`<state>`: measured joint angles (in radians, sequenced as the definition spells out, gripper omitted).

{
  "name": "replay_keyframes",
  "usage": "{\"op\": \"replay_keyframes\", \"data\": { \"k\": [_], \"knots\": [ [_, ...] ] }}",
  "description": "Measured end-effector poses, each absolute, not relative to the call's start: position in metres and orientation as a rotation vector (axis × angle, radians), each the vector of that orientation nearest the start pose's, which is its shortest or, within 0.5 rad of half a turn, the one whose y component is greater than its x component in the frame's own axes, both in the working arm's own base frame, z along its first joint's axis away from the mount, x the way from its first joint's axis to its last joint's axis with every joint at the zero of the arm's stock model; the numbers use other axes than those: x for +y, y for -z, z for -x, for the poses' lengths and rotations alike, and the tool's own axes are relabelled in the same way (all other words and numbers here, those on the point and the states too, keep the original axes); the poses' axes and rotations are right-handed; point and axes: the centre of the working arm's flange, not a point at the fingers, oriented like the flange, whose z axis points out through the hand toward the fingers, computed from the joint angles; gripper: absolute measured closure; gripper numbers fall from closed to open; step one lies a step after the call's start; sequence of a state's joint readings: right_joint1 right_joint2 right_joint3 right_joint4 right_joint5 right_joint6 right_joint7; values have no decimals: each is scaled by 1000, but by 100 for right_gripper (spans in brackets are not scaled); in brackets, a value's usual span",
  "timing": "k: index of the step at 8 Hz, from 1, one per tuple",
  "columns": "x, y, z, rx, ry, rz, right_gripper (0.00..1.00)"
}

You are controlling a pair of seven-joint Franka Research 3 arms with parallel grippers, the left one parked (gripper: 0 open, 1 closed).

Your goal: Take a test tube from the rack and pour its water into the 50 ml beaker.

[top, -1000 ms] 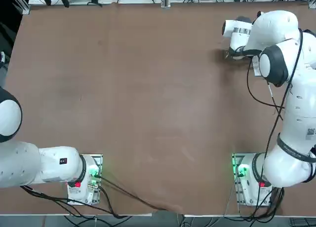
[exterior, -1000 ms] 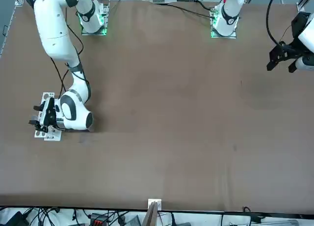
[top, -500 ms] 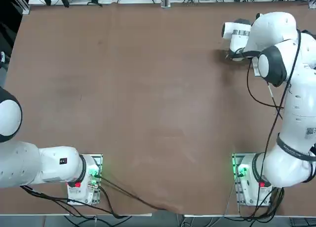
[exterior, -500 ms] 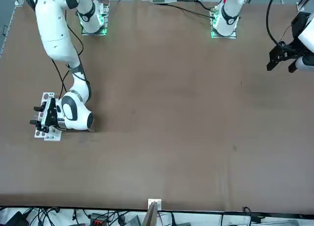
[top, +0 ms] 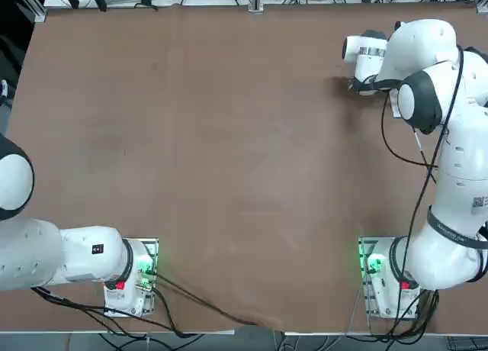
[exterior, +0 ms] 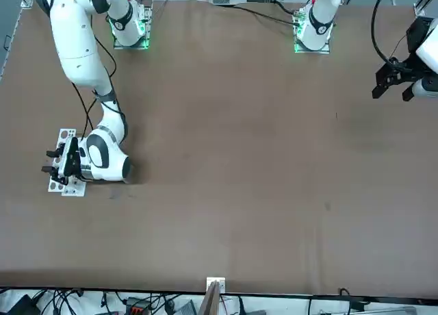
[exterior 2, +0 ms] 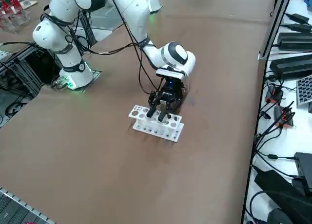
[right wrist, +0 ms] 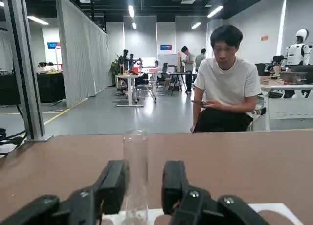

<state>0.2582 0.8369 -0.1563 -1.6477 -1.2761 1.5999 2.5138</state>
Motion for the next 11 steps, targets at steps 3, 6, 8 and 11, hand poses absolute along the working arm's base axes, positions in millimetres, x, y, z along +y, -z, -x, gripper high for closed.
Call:
{"op": "replay_keyframes", "data": {
  "k": [3,6,8,11],
  "knots": [
    [-24,-156,-634,-1334,-1157,-1207,65],
    [-23,-158,-637,-1325,-1159,-1215,77],
    [-22,-160,-639,-1313,-1149,-1225,79],
    [-20,-168,-643,-1289,-1125,-1240,79]
  ]
}}
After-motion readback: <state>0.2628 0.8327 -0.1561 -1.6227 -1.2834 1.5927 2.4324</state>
